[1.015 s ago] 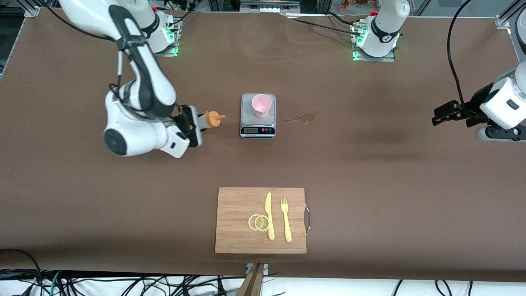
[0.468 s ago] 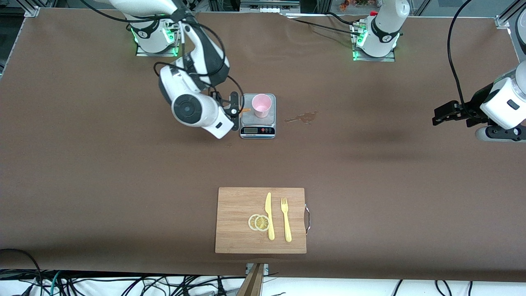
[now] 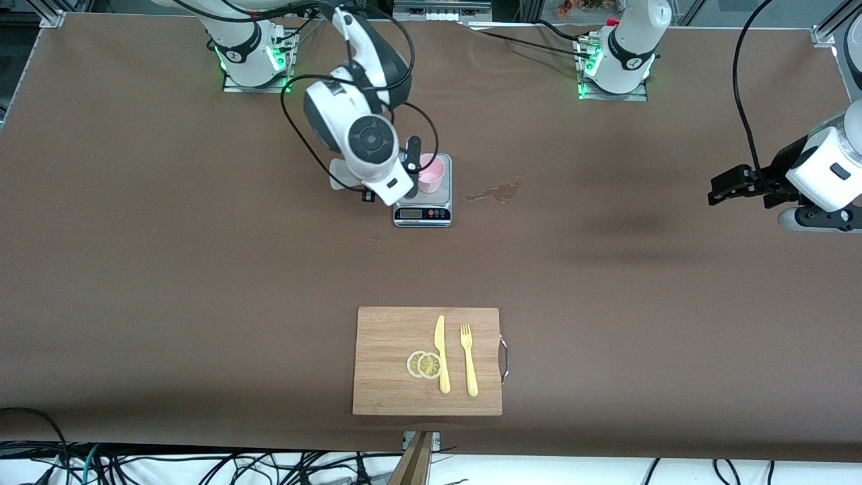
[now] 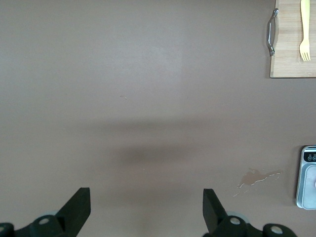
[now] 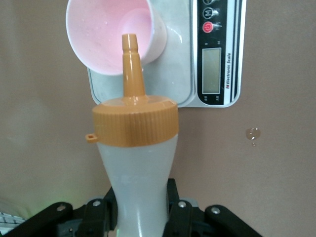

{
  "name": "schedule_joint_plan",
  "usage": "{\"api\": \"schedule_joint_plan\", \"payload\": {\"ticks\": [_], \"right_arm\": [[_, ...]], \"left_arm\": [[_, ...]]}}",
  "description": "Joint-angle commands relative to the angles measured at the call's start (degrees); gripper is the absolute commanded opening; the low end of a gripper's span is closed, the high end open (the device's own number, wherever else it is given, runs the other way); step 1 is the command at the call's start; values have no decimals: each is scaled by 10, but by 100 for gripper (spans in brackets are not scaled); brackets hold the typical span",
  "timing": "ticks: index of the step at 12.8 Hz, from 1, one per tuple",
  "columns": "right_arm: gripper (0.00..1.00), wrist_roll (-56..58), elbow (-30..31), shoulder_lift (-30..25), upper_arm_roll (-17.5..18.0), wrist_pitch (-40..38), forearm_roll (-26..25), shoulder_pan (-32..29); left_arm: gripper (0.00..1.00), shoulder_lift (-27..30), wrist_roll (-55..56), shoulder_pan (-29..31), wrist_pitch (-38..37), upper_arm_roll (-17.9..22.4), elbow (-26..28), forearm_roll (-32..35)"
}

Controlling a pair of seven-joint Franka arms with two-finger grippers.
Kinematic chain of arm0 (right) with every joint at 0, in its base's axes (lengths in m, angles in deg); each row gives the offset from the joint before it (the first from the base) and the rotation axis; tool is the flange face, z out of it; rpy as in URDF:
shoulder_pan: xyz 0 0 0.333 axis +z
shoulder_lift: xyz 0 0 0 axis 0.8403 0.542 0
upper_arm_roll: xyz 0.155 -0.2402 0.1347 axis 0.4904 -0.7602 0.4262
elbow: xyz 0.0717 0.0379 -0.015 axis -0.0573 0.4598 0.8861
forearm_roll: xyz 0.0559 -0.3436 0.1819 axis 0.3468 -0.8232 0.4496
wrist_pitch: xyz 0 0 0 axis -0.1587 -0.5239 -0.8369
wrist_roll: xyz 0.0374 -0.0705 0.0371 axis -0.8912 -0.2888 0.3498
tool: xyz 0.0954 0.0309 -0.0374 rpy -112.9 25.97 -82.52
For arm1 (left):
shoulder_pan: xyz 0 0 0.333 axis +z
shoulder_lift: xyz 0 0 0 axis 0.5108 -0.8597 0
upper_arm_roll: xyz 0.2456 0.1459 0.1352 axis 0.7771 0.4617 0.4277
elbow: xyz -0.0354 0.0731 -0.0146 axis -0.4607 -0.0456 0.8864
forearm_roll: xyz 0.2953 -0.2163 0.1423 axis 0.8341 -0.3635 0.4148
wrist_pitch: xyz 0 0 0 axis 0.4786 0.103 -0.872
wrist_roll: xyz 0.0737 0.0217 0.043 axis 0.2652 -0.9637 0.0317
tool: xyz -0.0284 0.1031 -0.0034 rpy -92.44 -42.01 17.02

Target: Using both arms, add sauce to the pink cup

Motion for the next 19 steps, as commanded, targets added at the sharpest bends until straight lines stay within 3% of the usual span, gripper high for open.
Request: {"api": "schedule_joint_plan", "payload": {"ticks": [1,8,19], "right_arm": [[28,-52,12,-18,-4,-10,-53,32],[28,-171,-11,-17,-4,-87,-169,107],[28,-184,-12,-17,-6,-91,-171,112]], "left_arm": [[100,-2,-12,4,-11,-5,-11,6],[100,-3,-12,4,-11,-5,-11,6],[100,-3,-12,4,-11,-5,-11,6]]}}
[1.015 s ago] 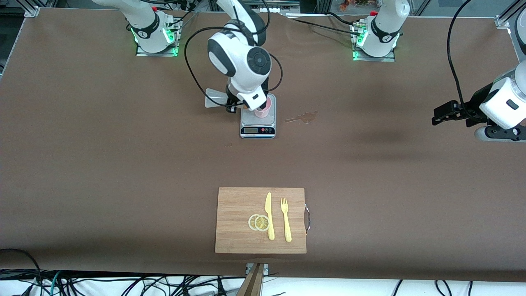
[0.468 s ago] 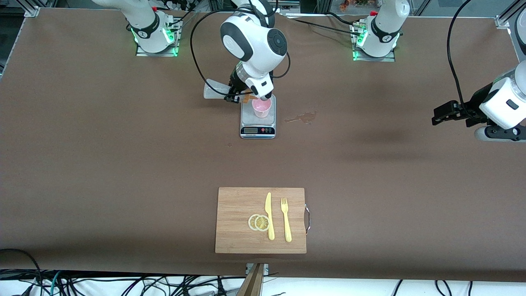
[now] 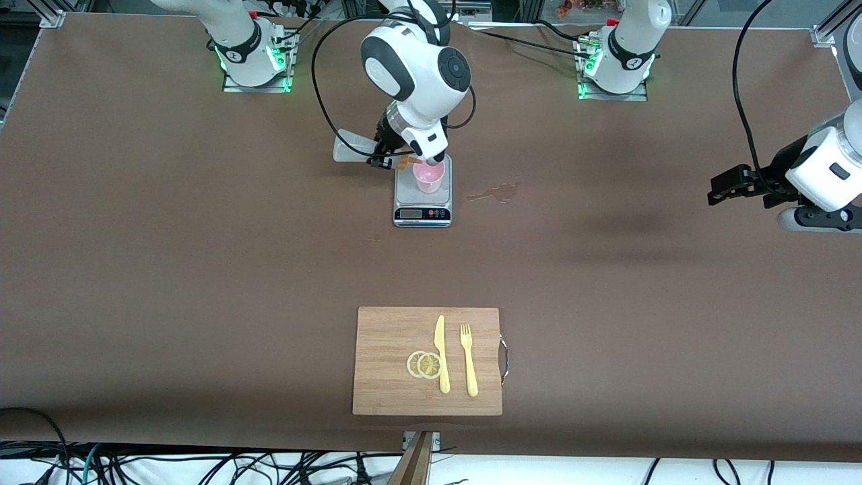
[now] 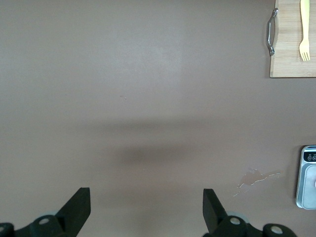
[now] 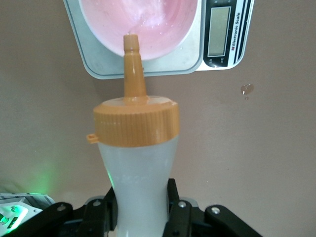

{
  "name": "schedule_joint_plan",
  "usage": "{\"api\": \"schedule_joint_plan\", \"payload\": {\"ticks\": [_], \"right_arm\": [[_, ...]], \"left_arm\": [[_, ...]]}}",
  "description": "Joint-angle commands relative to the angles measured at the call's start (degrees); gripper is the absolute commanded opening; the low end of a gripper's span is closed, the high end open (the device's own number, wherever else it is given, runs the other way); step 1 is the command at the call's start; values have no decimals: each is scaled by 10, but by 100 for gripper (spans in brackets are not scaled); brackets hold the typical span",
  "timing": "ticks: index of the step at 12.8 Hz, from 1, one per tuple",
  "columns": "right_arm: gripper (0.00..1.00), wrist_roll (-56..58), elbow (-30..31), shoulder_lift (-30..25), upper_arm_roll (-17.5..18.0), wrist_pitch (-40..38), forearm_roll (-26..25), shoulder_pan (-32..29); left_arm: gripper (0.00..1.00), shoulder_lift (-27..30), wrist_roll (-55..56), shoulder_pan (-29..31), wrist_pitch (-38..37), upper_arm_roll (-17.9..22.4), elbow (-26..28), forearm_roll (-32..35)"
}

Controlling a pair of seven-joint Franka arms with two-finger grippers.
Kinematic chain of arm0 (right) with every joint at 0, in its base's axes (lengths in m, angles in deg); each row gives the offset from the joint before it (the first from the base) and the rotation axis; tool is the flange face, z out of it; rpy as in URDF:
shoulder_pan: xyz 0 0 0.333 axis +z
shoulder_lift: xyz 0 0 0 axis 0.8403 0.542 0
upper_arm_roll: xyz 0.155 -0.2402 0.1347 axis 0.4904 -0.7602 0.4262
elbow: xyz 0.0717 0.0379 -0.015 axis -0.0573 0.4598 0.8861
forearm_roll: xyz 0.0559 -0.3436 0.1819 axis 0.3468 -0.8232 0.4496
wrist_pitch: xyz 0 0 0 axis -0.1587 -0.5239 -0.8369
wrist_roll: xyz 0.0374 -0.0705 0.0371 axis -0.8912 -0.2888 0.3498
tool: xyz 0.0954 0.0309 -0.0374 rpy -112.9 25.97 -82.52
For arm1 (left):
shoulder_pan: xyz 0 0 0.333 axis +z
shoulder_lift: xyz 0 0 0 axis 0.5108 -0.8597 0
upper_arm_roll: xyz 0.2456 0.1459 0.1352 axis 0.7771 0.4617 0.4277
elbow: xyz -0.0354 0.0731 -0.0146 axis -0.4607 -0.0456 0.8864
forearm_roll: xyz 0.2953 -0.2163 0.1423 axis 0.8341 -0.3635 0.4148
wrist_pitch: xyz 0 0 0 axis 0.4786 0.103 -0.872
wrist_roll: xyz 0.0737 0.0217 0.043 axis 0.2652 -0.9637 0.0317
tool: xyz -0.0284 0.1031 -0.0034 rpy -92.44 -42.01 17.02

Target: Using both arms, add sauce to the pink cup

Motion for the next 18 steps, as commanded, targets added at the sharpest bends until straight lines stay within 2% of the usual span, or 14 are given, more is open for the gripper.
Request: {"api": "schedule_joint_plan", "payload": {"ticks": [1,6,11,15,17,18], "right_arm": [[28,-10,-4,-7,-5,-8,-4,6],[29,-6,-1,-7,-7,13,11,-10],[32,13,10,-9,-7,49,68,-30],[33,21,30,-16,-8,53,70,-31],[33,38,43,-21,-10,82,73,-34],[35,48,58,-33,-12,96,92,-39]], "left_arm": [[100,-3,-12,4,-11,-4,-11,6],[100,-3,-12,3,-11,-4,-11,6],[100,-3,-12,2,-11,-4,-12,6],[100,-3,-12,2,-11,-4,-11,6],[100,-3,-12,2,-11,-4,-11,6],[100,-3,-12,1,-11,-4,-11,6]]}}
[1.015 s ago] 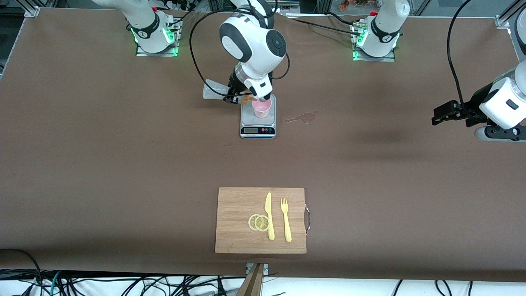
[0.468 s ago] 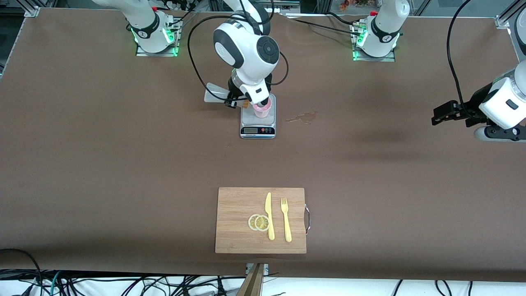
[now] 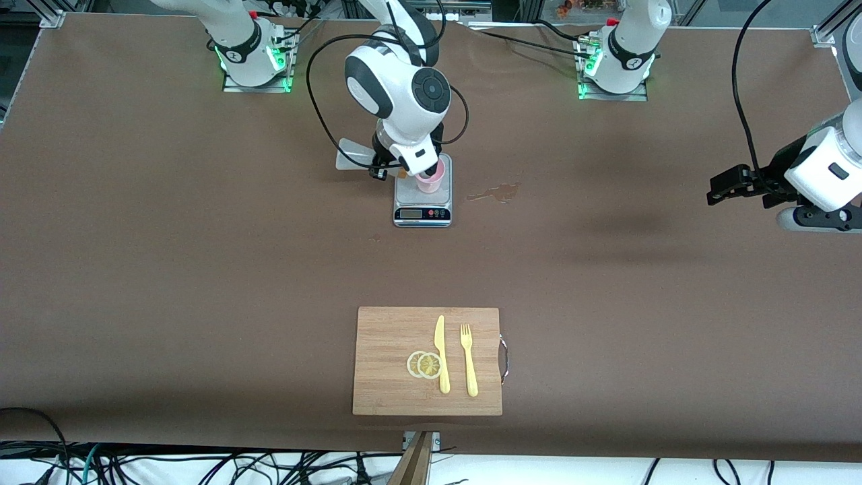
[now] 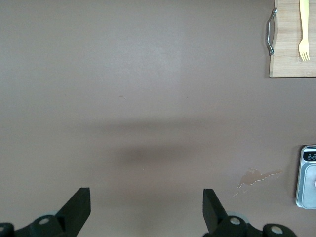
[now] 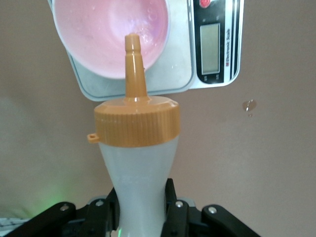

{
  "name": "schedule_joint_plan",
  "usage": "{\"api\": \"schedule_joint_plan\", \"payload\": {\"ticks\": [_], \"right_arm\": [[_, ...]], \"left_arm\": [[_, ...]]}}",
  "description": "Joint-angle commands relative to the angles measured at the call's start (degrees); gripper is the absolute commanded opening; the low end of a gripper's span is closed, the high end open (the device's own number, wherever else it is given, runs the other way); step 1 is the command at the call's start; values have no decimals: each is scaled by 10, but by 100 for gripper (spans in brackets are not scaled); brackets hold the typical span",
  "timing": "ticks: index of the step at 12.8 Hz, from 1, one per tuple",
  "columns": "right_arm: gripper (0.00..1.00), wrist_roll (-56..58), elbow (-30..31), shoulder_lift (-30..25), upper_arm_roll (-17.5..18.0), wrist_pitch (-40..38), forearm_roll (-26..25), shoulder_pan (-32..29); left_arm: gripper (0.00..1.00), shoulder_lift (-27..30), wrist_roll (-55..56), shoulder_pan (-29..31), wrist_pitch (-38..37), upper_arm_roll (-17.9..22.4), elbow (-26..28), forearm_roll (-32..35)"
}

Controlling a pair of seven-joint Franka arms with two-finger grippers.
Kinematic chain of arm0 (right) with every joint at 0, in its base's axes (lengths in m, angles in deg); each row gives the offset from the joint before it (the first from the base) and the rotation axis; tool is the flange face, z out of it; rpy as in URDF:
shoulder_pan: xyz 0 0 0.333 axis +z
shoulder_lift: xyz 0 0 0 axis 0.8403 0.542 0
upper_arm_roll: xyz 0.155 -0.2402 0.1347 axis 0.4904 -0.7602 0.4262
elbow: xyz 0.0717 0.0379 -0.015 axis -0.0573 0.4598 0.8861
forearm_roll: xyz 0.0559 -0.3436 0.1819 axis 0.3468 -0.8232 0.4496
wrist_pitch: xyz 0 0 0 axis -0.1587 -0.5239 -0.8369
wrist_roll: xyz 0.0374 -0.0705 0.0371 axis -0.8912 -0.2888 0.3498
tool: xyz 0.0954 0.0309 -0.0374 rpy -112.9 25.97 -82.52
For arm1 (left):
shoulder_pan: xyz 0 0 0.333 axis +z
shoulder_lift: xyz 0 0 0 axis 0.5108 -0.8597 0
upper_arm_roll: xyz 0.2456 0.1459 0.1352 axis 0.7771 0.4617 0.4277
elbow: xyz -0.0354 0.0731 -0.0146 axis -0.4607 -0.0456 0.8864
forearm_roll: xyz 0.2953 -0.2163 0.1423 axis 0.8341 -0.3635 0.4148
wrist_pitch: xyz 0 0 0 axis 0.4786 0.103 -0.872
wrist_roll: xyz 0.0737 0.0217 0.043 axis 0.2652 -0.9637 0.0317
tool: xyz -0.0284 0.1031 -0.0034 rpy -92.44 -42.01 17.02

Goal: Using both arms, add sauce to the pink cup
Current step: 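Carry the sauce bottle back away from the scale with the right gripper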

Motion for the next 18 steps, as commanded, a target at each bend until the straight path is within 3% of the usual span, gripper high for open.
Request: {"api": "schedule_joint_plan", "payload": {"ticks": [1,7,14,18], "right_arm": [[35,42,58,-49,-5,49,44,-18],[36,160,80,-89,-53,70,150,-39],[36,451,75,-95,-224,23,422,-52],[36,550,74,-88,-230,-46,517,-145]], "left_arm": [[100,-3,-12,1,-11,-4,-11,6],[100,-3,-12,1,-11,-4,-11,6],[100,-3,-12,0,-11,-4,-12,6],[100,-3,-12,1,-11,-4,-11,3]]}}
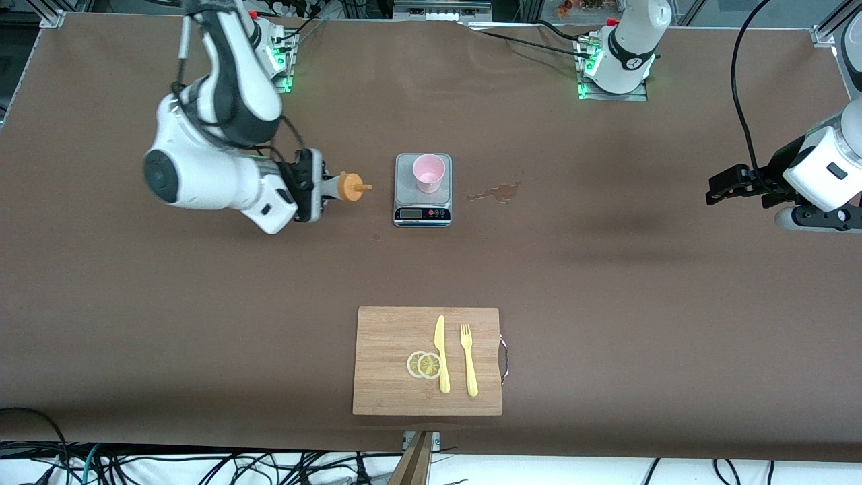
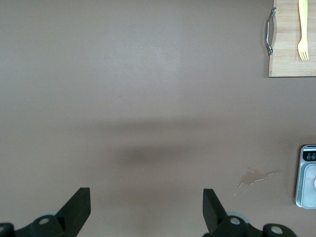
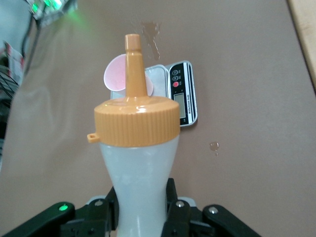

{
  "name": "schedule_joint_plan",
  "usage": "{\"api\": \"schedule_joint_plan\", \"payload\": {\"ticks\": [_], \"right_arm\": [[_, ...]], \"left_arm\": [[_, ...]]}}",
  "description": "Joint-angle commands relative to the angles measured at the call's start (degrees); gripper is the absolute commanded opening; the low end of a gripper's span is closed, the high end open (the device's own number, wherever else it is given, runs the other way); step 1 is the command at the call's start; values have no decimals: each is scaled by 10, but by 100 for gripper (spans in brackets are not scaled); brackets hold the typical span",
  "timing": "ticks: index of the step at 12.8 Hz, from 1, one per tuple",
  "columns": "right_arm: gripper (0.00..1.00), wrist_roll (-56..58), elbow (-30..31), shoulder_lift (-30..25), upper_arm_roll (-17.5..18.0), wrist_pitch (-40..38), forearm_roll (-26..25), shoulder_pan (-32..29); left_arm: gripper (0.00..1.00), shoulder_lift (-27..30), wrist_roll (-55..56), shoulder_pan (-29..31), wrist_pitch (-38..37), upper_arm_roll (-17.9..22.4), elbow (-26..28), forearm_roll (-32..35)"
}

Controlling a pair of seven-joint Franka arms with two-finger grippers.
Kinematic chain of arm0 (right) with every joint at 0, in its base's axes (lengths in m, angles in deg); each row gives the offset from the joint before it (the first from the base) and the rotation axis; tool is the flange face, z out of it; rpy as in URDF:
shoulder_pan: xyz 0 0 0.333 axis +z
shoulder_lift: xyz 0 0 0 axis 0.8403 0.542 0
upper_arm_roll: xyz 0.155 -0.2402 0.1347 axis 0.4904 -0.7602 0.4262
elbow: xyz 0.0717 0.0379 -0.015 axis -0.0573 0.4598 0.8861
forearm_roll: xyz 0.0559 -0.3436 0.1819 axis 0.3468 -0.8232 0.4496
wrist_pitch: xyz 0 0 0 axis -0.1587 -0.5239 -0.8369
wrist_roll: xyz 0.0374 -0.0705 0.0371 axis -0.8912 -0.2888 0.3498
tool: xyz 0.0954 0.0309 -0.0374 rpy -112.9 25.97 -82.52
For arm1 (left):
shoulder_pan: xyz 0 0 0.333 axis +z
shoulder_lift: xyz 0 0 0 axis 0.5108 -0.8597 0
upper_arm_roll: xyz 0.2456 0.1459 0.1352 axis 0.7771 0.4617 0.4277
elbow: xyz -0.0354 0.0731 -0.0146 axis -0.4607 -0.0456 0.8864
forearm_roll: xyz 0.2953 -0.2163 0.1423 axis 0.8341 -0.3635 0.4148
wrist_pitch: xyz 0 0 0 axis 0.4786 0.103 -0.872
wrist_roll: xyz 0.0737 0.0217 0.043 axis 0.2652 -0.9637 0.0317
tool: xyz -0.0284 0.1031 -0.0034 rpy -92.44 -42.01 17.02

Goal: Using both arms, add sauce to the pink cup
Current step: 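Carry the sauce bottle back away from the scale with the right gripper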

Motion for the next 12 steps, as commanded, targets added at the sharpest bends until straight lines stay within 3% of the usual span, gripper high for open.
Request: {"api": "schedule_joint_plan", "payload": {"ticks": [1,8,12], "right_arm": [[36,80,11,-3,4,-51,65,-64],[37,409,8,133,6,-219,197,-228],[41,567,-32,242,10,-293,218,-298]], "left_arm": [[100,-3,-12,2,-11,-2,-11,2],[100,-2,-12,1,-11,-2,-12,2],[100,-2,-12,2,-11,-2,-11,2]]}}
